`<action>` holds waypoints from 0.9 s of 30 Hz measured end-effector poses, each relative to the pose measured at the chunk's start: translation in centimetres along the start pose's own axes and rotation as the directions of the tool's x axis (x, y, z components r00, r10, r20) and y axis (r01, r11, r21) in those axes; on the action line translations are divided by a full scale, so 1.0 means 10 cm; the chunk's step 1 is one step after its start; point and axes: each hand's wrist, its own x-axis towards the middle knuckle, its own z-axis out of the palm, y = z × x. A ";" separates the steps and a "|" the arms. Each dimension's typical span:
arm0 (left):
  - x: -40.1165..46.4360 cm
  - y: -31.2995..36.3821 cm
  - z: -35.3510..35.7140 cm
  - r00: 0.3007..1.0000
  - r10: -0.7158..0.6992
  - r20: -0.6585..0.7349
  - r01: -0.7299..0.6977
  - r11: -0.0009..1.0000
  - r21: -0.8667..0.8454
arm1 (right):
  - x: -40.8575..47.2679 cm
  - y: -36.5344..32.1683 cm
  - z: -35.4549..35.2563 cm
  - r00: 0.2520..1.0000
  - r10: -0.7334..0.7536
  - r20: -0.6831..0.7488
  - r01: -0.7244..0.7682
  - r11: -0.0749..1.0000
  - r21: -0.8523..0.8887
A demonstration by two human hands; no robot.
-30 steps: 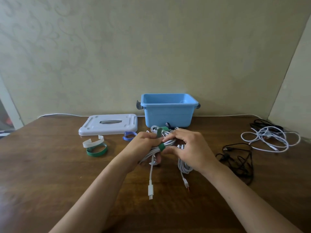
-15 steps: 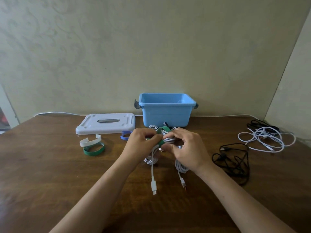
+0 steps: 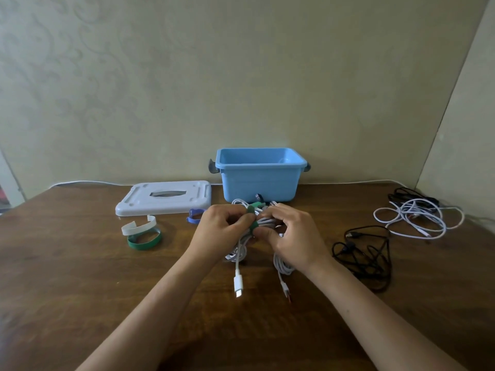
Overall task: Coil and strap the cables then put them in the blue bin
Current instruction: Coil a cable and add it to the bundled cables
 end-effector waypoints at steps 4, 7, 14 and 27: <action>-0.01 0.01 0.04 0.997 0.050 -0.056 -0.048 0.998 0.052 | 0.00 0.02 0.00 1.000 0.022 -0.005 -0.022 1.000 0.019; -0.01 0.01 0.03 0.994 0.053 -0.099 -0.049 0.998 0.043 | -0.01 -0.02 0.00 1.000 -0.009 -0.025 0.010 0.999 0.042; -0.01 -0.01 0.06 0.991 0.028 -0.129 -0.024 0.999 0.033 | -0.01 -0.04 0.01 1.000 0.015 -0.021 -0.012 0.993 0.119; -0.06 0.02 0.06 0.978 0.188 -0.094 -0.178 0.978 0.108 | -0.02 -0.02 0.03 0.995 0.094 -0.043 -0.088 0.987 0.137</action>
